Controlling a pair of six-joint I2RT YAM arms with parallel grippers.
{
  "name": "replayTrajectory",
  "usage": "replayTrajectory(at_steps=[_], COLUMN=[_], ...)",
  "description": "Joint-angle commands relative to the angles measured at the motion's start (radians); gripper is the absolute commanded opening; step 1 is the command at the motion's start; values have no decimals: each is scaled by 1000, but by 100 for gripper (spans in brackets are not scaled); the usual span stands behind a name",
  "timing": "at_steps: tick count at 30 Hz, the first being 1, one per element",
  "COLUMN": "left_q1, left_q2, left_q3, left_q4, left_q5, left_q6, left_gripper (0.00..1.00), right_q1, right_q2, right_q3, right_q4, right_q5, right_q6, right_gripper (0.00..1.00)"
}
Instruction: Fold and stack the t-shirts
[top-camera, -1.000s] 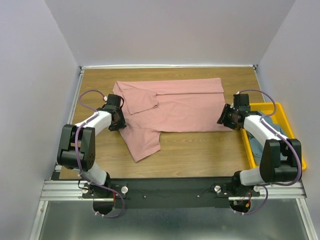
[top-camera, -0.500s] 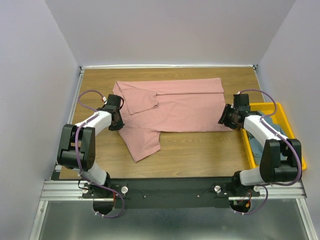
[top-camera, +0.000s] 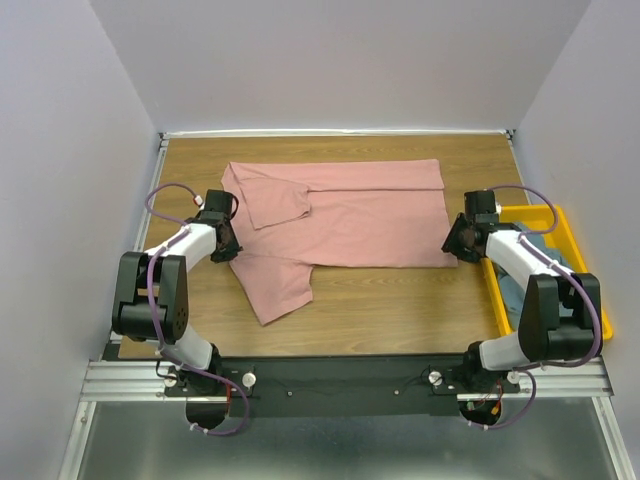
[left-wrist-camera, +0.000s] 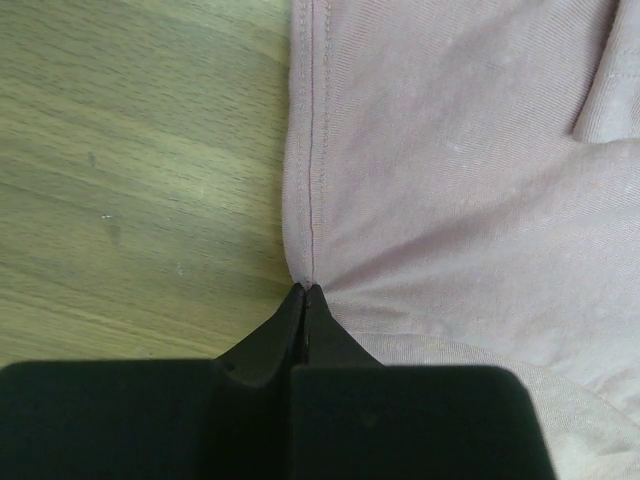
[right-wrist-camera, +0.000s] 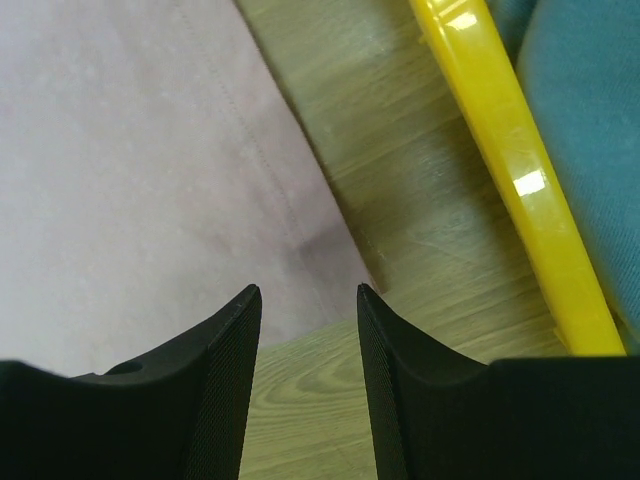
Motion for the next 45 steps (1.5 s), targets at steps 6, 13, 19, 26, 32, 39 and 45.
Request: replayTrajectory(at_steps=[6, 13, 19, 26, 32, 39, 45], left_q1=[11, 11, 13, 13, 14, 30, 50], left_q2=[-8, -8, -3, 1, 0, -3, -28], left_q3=[-50, -47, -44, -40, -39, -25, 25], left_q4=[-8, -4, -2, 0, 0, -17, -71], left_q5=[14, 18, 24, 30, 40, 66, 57], left_q6=[22, 30, 35, 41, 42, 47, 61], left_gripper=[0, 0, 0, 0, 0, 0, 0], right_q1=[4, 4, 3, 3, 3, 3, -17], right_q2=[25, 25, 48, 77, 96, 103, 34], right_q3=[-13, -31, -39, -66, -77, -53, -20], right_q4=[-65, -77, -59, -37, -25, -20, -72], right_q5=[103, 94, 86, 71, 100, 160, 191], right_q6=[105, 131, 145, 158, 150, 113, 81], right_gripper=[50, 50, 50, 50, 42, 1, 1])
